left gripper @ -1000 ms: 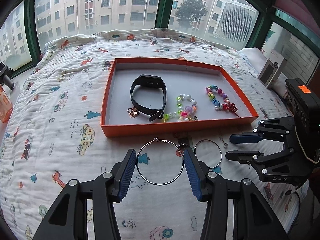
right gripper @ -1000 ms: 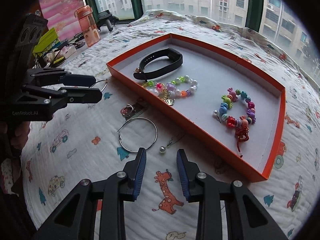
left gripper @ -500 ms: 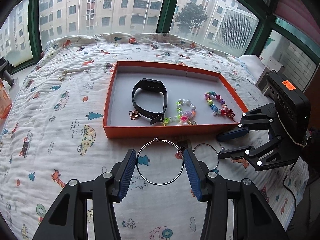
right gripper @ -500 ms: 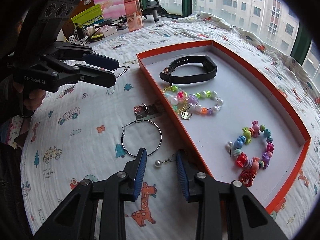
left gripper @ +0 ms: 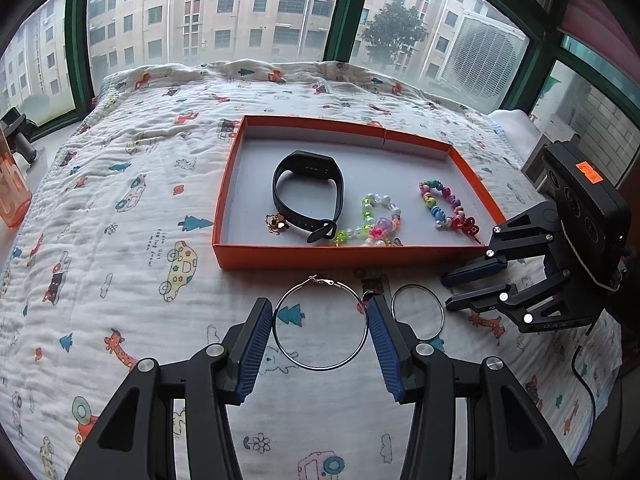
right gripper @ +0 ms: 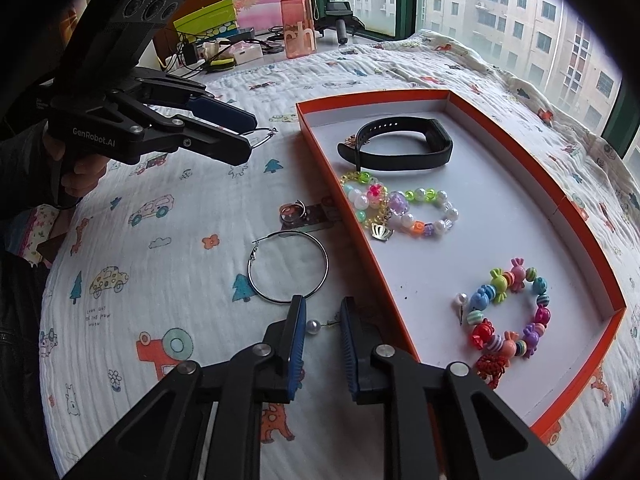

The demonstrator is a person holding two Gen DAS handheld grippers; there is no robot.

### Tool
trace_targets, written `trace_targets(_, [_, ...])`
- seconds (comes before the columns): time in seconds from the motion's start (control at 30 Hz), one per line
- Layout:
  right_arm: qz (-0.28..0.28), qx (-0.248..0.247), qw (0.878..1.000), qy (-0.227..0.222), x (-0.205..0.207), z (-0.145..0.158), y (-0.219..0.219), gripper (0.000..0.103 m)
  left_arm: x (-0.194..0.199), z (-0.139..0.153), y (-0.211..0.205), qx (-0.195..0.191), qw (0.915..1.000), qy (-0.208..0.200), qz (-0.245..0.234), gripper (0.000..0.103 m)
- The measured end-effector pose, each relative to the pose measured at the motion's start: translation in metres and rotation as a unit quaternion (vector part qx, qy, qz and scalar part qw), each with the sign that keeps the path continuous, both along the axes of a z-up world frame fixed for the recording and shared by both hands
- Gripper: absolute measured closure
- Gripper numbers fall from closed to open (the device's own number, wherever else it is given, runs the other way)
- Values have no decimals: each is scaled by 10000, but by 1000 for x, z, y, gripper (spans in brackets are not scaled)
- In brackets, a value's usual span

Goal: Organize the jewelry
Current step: 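Grasp the large silver hoop with the left tool while the right tool grasps the pearl stud, then carry hoop and stud into the tray and open both tools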

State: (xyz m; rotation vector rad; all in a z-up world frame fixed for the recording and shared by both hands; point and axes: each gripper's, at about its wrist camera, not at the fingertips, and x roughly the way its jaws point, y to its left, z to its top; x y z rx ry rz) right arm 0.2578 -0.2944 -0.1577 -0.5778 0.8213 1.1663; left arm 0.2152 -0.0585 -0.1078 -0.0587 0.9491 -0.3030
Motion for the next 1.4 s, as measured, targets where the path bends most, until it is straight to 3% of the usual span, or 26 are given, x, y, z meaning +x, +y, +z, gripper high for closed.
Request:
trace_targets(0.43, [-112, -17, 9996, -268, -8, -1, 0, 82, 3, -1, 0, 13, 10000, -5, 2, 50])
trace_targets(0.67, [-532, 6, 9982, -270, -12, 0, -2, 82, 2, 0, 0, -31, 10000, -13, -27, 50])
trace_targets(0.87, [-1234, 141, 9922, -149, -22, 7, -3, 83, 0, 10, -3, -100, 9998, -151, -119, 50])
trace_targets(1.1, [-2342, 240, 9713, -331, -44, 32, -1, 83, -4, 27, -4, -123, 9992, -317, -208, 50])
trace_targets(1.4, [-3752, 344, 9254, -401, -67, 51, -11, 82, -23, 55, 9, -116, 9985, -524, -72, 50])
